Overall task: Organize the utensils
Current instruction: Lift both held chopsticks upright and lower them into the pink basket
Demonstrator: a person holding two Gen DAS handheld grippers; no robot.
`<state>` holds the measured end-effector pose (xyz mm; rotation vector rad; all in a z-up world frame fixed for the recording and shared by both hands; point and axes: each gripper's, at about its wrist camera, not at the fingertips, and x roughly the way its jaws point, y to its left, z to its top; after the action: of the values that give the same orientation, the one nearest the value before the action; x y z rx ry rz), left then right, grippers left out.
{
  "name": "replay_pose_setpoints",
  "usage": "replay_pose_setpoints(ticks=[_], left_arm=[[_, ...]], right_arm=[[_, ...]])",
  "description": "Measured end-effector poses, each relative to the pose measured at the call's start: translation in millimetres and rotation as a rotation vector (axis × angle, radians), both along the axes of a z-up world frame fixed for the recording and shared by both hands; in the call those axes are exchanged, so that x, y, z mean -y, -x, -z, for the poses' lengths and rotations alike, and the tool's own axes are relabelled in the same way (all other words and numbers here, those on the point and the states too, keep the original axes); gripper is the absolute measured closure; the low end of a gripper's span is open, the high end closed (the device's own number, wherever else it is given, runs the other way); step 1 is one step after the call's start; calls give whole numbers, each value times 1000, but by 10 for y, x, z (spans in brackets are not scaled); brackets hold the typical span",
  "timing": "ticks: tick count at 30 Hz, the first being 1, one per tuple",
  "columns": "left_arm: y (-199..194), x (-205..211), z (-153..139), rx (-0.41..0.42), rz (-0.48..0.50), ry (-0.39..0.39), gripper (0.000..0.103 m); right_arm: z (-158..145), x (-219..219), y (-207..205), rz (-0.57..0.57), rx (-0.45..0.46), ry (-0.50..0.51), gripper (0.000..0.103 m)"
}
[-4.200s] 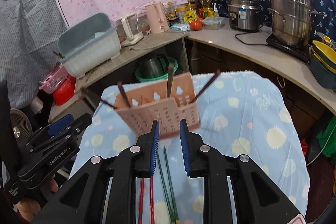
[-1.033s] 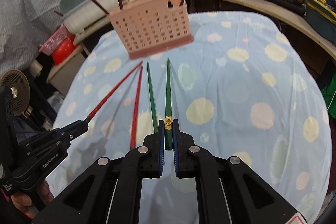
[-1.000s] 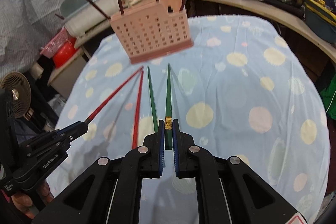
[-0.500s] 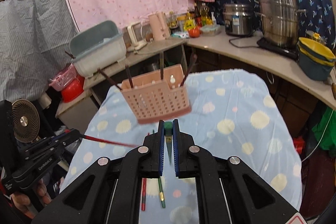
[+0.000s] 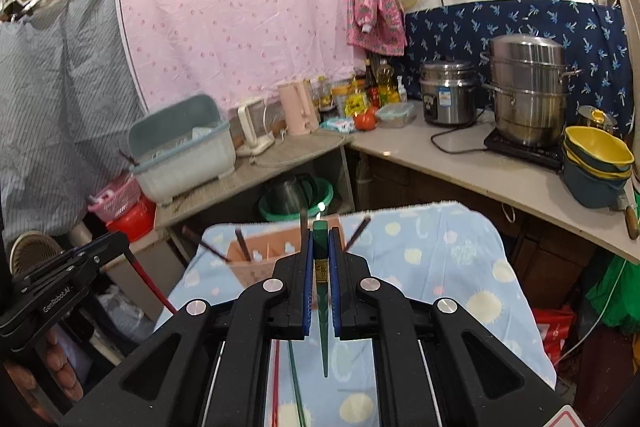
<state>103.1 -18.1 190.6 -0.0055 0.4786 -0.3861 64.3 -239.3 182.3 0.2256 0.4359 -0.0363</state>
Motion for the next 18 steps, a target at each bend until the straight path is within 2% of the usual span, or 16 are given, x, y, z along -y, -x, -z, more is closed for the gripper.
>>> replay_pose_setpoints(ticks=[8,13,18], left_arm=[[-289,44,-433,92,-26,40,96],[-471,60,-699,146,-39,51,96],[-696,73,-809,181,-60,45,96]], right_arm=[[-347,115,-226,75,184,-55,96],[-506,147,-447,108,228,-54,96],[-535,224,-698,146,250,-66,96]])
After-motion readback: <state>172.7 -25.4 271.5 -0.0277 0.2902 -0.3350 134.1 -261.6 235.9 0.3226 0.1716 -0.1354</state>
